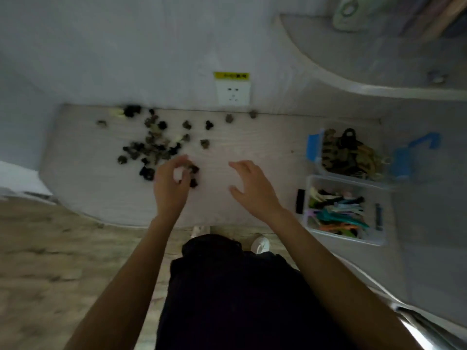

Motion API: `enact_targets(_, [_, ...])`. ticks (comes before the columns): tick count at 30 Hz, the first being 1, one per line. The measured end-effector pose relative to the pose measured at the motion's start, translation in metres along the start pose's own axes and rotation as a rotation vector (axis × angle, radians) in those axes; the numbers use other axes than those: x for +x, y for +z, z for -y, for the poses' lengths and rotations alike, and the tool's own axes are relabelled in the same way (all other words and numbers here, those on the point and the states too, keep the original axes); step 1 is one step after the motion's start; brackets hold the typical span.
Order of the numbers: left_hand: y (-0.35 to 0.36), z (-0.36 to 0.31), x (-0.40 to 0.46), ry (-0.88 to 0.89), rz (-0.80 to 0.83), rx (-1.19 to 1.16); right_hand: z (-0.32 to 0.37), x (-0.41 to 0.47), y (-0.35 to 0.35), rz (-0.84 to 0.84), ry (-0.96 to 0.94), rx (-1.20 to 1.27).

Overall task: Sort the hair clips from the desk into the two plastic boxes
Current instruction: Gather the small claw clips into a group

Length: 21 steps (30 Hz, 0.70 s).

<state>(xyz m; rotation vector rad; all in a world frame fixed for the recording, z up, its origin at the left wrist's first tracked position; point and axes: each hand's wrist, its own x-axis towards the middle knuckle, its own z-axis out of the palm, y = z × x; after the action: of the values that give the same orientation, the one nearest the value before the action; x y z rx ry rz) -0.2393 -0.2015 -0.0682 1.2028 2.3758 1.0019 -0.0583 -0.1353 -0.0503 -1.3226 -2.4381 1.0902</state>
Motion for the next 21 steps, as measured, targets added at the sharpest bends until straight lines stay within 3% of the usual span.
enact_targets(3, [-0.037, 0.057, 0.016, -0.144, 0.03, 0.172, 0.027, 0.028, 0.044, 0.25, 0.122, -0.018])
enact_targets(8, [-0.071, 0.106, 0.07, -0.341, 0.272, 0.268, 0.055, 0.066, 0.095, 0.285, 0.254, -0.035])
enact_targets(15, [-0.077, 0.129, 0.106, -0.015, 0.718, 0.271, 0.09, 0.089, 0.131, 0.138, 0.309, -0.128])
enact_targets(21, [-0.056, 0.118, 0.089, 0.097, 0.624, 0.114, 0.099, 0.094, 0.133, 0.005, 0.377, -0.194])
